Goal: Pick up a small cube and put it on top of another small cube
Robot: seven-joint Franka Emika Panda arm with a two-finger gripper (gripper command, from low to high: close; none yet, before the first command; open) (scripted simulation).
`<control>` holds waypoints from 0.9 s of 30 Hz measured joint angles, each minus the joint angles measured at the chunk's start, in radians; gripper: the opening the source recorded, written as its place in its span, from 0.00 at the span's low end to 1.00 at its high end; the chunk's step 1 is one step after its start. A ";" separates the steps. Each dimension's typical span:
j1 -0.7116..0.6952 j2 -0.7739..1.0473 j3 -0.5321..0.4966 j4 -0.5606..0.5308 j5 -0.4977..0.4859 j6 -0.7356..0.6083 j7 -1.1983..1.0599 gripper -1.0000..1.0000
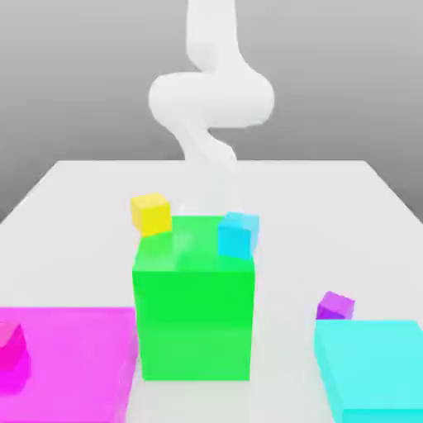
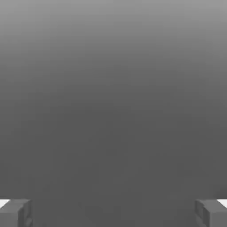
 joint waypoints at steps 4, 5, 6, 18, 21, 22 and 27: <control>0.036 0.123 0.052 -0.076 0.091 0.076 0.119 0.50; 0.044 0.152 0.068 -0.094 0.110 0.094 0.149 0.50; 0.053 0.182 0.085 -0.112 0.128 0.112 0.181 0.50; 0.124 0.530 0.346 -0.334 0.198 0.344 0.663 0.50; 0.122 0.619 0.416 -0.393 0.136 0.410 0.841 0.50; 0.127 0.650 0.431 -0.413 0.097 0.433 0.913 0.50; 0.203 0.818 0.358 -0.460 -0.211 0.549 1.273 0.50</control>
